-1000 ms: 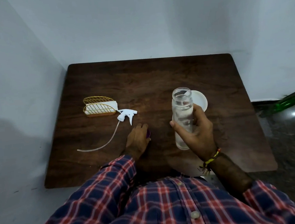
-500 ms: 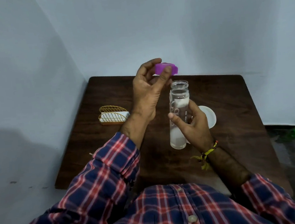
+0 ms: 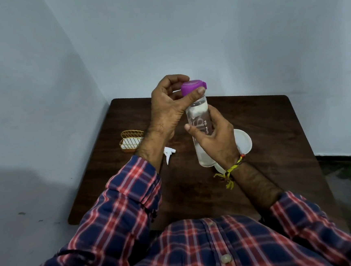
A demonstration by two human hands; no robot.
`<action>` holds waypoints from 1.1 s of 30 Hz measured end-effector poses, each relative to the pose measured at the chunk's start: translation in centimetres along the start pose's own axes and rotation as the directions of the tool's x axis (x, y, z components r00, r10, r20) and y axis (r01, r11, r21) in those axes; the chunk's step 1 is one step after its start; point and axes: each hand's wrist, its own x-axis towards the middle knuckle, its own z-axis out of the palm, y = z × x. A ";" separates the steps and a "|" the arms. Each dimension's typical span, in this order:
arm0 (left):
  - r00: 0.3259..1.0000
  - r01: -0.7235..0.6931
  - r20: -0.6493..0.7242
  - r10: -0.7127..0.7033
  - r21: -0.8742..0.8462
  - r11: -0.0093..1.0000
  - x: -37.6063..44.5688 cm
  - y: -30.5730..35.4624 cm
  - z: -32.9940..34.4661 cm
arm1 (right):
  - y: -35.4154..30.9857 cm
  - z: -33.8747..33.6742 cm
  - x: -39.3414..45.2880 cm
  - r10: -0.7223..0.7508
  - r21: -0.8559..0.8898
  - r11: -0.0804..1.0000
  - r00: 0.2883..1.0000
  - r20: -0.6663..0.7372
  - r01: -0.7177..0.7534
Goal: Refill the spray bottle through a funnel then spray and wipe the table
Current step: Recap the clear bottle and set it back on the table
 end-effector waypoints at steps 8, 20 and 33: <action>0.991 0.012 0.132 0.006 -0.132 0.991 -0.2 0.2 -2.1 | -0.4 -0.9 -1.0 0.093 0.243 0.963 0.990 0.106 -0.116; 0.995 -0.087 0.046 0.093 -0.112 0.990 -1.0 0.8 -1.7 | -1.8 -0.5 -1.4 0.069 0.218 0.972 0.992 0.107 -0.091; 0.999 -0.018 -0.046 0.009 -0.186 0.982 -1.0 -0.4 -1.8 | -2.6 -1.6 -1.1 0.070 0.328 0.939 0.991 0.118 -0.105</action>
